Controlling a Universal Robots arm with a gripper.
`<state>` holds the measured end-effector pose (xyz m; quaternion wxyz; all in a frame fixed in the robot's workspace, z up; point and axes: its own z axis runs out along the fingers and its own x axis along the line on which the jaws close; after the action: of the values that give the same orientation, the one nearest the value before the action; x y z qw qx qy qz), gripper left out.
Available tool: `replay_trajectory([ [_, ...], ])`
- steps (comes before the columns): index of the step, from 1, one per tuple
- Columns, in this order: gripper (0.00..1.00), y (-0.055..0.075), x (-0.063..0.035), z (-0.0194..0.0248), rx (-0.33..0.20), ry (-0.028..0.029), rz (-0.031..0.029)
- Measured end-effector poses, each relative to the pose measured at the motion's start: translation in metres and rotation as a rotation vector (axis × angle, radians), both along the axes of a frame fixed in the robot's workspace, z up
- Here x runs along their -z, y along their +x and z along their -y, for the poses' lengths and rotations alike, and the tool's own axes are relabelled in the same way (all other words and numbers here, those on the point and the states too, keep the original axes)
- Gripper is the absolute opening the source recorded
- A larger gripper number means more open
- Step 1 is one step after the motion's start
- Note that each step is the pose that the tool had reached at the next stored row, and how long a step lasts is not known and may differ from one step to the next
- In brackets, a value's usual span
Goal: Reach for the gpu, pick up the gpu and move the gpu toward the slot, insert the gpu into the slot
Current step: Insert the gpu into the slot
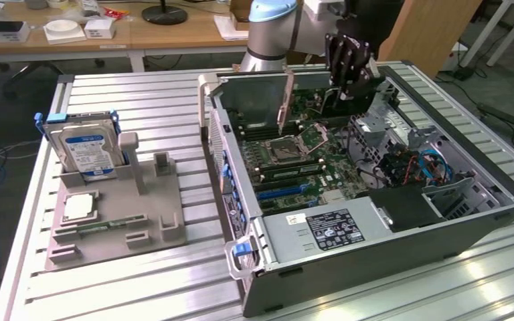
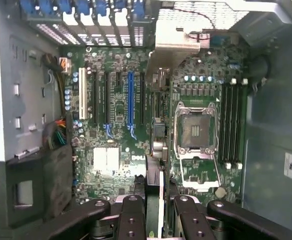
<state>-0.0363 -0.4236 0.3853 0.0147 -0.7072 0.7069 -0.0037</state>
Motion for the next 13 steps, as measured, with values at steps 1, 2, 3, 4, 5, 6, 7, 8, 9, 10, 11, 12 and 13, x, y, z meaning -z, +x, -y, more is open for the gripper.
replay_trajectory([
  [1, 0.27, 0.0, 0.002, 0.0, 0.0, 0.0001, 0.0],
  [2, 0.27, 0.0, 0.0038, -0.0001, 0.003, 0.0002, 0.0],
  [3, 0.27, 0.0, 0.0055, -0.0002, 0.01, 0.0, -0.0001],
  [4, 0.27, 0.0, 0.0073, -0.0005, 0.019, -0.0007, -0.0001],
  [5, 0.27, 0.0, 0.0092, -0.0005, 0.03, -0.0007, -0.0001],
  [6, 0.27, -0.001, 0.0108, -0.0005, 0.036, -0.0008, -0.0001],
  [7, 0.27, -0.003, 0.0123, -0.0005, 0.038, -0.0008, 0.0005],
  [8, 0.27, -0.004, 0.0134, -0.0005, 0.038, 0.0001, 0.0011],
  [9, 0.27, -0.004, 0.0147, -0.0005, 0.038, 0.0015, 0.0013],
  [10, 0.27, -0.004, 0.0165, -0.0005, 0.038, 0.0023, 0.0013],
  [11, 0.27, -0.004, 0.0183, -0.0005, 0.038, 0.0024, 0.0013],
  [12, 0.27, -0.004, 0.0203, -0.0004, 0.038, 0.0024, 0.0013],
  [13, 0.27, -0.004, 0.0221, -0.0003, 0.038, 0.0024, 0.0013],
])
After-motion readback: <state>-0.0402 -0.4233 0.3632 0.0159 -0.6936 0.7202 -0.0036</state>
